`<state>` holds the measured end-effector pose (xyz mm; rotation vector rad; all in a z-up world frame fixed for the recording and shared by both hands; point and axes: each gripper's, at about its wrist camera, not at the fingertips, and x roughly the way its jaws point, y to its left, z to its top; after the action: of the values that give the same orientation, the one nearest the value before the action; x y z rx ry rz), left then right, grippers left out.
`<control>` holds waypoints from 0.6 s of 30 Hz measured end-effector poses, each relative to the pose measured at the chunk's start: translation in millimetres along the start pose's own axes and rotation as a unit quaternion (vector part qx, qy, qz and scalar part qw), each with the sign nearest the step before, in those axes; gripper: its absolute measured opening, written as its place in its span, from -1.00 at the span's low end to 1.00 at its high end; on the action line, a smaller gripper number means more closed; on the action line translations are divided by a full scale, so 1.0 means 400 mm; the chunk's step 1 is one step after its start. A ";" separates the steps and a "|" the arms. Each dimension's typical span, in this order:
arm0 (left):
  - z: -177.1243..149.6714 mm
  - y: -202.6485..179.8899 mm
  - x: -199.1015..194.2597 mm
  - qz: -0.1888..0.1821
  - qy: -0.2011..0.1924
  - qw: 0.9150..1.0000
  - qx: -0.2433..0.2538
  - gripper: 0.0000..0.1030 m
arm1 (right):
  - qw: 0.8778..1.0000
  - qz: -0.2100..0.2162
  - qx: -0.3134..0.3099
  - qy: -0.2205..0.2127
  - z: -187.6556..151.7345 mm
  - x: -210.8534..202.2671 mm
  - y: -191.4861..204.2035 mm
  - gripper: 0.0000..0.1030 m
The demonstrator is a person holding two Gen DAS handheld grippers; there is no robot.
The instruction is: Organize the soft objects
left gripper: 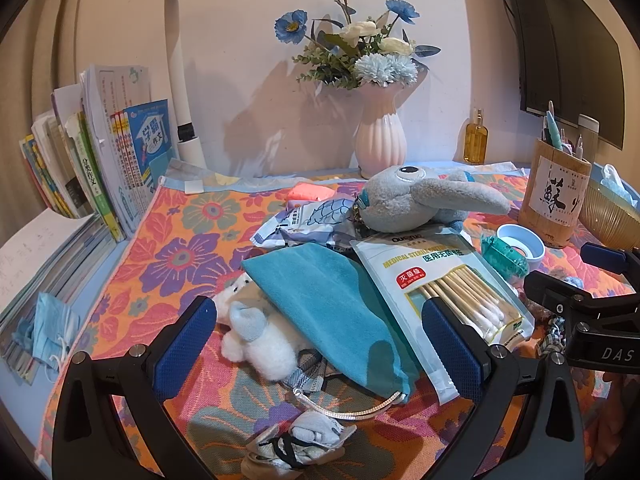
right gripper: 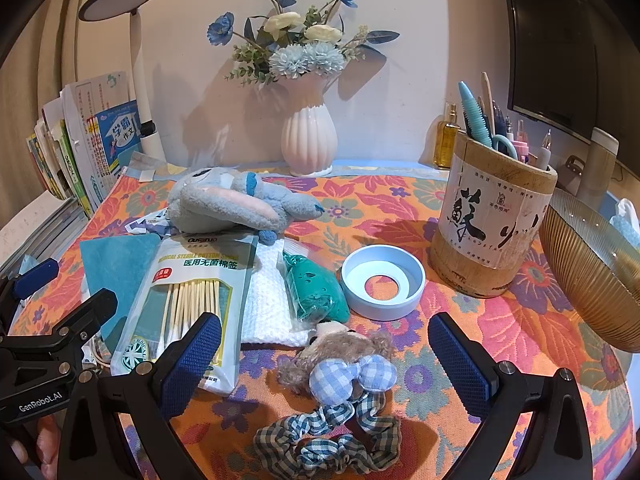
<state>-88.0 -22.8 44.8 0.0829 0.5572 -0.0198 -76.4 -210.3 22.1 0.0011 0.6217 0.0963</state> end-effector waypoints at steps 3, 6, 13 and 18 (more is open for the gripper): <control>0.000 -0.002 0.000 0.000 0.000 1.000 0.000 0.99 | 1.000 0.000 0.000 0.000 -0.001 -0.001 0.000 1.00; 0.000 -0.002 0.000 0.000 0.000 1.000 0.000 0.99 | 1.000 0.000 0.000 0.000 0.000 -0.001 -0.001 1.00; 0.000 -0.001 0.000 0.000 0.000 1.000 0.000 0.99 | 1.000 0.000 0.000 0.000 0.000 0.000 0.000 1.00; -0.001 -0.004 0.000 0.001 0.000 1.000 0.000 0.99 | 1.000 0.000 0.000 0.000 0.000 0.000 0.000 1.00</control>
<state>-88.3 -24.2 44.4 0.0838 0.5568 -0.0188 -76.4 -210.5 21.9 0.0008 0.6212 0.0964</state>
